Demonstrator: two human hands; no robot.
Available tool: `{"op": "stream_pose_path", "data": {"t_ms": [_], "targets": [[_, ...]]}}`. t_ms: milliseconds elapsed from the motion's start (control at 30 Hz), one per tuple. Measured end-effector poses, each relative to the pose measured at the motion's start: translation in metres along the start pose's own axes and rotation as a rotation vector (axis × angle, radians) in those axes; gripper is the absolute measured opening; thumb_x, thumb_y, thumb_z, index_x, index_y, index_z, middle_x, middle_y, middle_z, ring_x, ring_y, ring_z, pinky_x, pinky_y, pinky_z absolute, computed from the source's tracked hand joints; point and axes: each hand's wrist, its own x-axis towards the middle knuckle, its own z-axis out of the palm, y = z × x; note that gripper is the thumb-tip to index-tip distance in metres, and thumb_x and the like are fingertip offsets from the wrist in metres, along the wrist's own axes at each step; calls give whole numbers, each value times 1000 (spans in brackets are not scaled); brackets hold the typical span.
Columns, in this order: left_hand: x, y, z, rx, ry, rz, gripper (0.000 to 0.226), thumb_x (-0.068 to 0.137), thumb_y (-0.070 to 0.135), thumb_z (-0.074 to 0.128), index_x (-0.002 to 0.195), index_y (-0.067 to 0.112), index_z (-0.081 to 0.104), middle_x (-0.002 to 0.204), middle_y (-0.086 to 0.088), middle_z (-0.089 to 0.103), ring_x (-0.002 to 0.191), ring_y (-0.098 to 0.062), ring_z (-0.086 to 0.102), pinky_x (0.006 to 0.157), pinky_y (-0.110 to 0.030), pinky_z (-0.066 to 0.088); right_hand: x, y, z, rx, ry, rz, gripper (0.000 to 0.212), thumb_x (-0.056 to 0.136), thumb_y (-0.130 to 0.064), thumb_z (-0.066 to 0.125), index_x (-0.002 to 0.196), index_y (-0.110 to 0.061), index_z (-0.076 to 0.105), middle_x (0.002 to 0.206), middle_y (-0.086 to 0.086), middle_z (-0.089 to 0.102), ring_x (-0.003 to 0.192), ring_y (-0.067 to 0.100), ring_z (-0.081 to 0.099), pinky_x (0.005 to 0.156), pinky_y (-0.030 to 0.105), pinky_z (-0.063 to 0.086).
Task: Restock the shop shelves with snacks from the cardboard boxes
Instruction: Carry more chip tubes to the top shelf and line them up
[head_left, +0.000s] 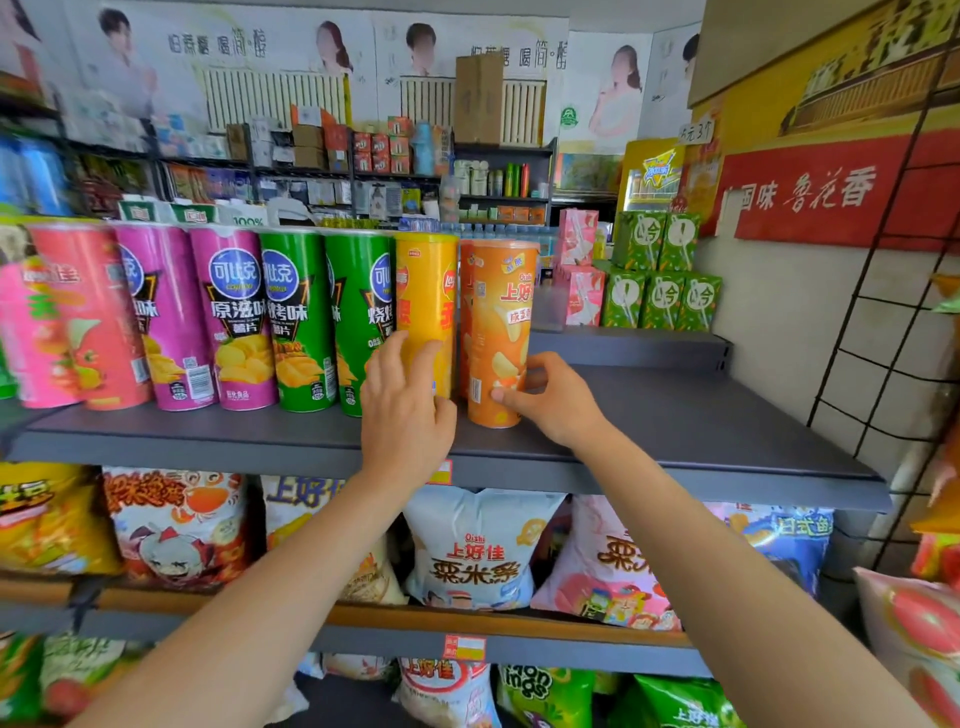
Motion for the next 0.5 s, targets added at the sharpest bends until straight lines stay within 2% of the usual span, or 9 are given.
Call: {"op": "stream_pose_path", "data": {"t_ms": [100,233,333,400,433,500], "targets": [[-4,-10,2,-12,-130,-65,63,83,13,64,143,15,44,151,-20,31,137,-40,33,106,-53,39,4,-2,11,-6,-5,9,64,85,-39,77,133,-10,48,128,7,62,113,21,60,83,28,44],[-6,-15,2,-63,-214,-73,65,88,15,61,149,17,37,155,-16,23,140,-36,29,110,-48,38,5,-4,19,-30,16,38,60,88,-39,73,134,-9,47,132,9,59,116,23,58,83,28,40],[-9,-20,1,-123,-216,-56,64,87,12,61,147,16,40,153,-13,27,139,-32,31,109,-44,38,-5,-9,28,-97,169,-1,54,85,-37,77,122,-9,49,123,11,56,114,27,55,83,29,40],[-17,-24,-8,-216,-141,-33,54,86,9,61,138,14,50,142,-11,39,130,-28,42,103,-37,40,-21,-22,37,-100,338,-127,37,84,-32,77,100,-12,50,103,7,55,98,23,54,75,29,40],[-25,-28,-16,-260,-82,-29,45,86,9,60,130,13,57,131,-7,45,118,-23,49,94,-30,42,-32,-32,45,-40,370,-194,29,86,-29,74,91,-13,49,91,5,56,87,19,54,70,29,41],[-50,-44,-39,-317,27,-33,26,87,12,56,111,12,65,107,0,51,87,-12,54,73,-20,39,-60,-53,68,123,298,-316,25,93,-22,67,77,-15,48,70,1,54,65,10,49,61,24,39]]}}
